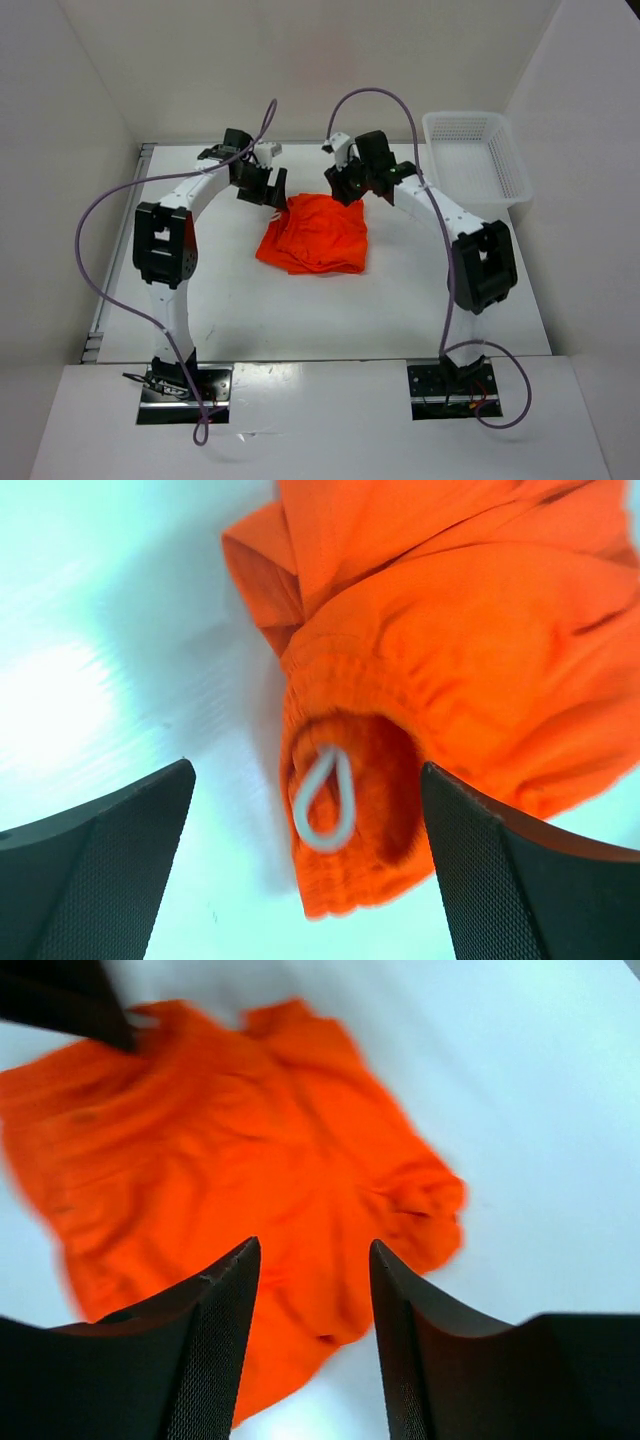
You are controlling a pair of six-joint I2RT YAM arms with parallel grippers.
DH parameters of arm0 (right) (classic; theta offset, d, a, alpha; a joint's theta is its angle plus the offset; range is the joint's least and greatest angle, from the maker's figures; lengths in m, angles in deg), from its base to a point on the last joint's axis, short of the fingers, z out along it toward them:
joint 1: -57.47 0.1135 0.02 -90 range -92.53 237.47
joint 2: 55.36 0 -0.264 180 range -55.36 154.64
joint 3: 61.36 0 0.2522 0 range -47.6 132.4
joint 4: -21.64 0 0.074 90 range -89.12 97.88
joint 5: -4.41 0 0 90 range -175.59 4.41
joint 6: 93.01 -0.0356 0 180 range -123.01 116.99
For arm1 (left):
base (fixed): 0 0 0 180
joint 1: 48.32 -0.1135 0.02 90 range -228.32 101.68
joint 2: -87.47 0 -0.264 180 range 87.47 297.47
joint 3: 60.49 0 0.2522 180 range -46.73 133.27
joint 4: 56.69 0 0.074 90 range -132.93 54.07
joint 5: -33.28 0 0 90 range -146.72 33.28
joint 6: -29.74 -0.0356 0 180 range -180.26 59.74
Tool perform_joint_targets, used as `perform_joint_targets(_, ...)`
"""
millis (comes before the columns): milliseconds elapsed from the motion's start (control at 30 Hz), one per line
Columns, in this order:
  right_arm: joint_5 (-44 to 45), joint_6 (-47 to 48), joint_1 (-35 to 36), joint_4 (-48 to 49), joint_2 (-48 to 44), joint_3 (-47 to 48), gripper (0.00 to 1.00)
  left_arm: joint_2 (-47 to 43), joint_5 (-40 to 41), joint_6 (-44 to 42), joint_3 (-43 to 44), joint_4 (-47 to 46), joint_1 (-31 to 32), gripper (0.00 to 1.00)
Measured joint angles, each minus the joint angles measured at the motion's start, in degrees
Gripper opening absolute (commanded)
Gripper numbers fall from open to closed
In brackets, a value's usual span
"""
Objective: Fold and stack the shorts
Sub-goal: Fold the shorts
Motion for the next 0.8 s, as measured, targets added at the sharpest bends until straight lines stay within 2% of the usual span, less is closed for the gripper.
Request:
perform_joint_targets(133,1.7,-1.0,-5.5,1.4,8.4,3.1,0.48,-7.3,1.9,0.0,-1.8,0.4,0.5,1.00)
perform_joint_targets(300,2.8,-0.5,-7.1,0.8,15.7,3.3,0.48,-14.1,1.2,-0.1,-7.1,1.6,4.1,0.97)
perform_joint_targets(500,2.7,0.5,-6.9,0.7,18.3,5.0,0.48,-12.9,2.8,-0.1,-17.0,2.3,7.0,0.95)
perform_joint_targets(667,2.8,1.2,-6.9,0.9,18.4,5.5,0.46,-10.3,5.0,-0.1,-18.7,2.1,6.8,0.95)
perform_joint_targets(700,2.8,1.2,-6.9,0.9,18.4,5.5,0.46,-10.1,5.1,-0.1,-18.7,1.9,6.9,0.93)
perform_joint_targets(767,2.8,1.5,-6.9,0.9,18.5,5.5,0.46,-9.7,5.2,0.0,-18.7,1.3,7.2,0.81)
perform_joint_targets(800,2.8,1.6,-6.9,0.9,18.5,5.5,0.46,-9.3,5.2,0.0,-18.7,0.9,7.5,0.65)
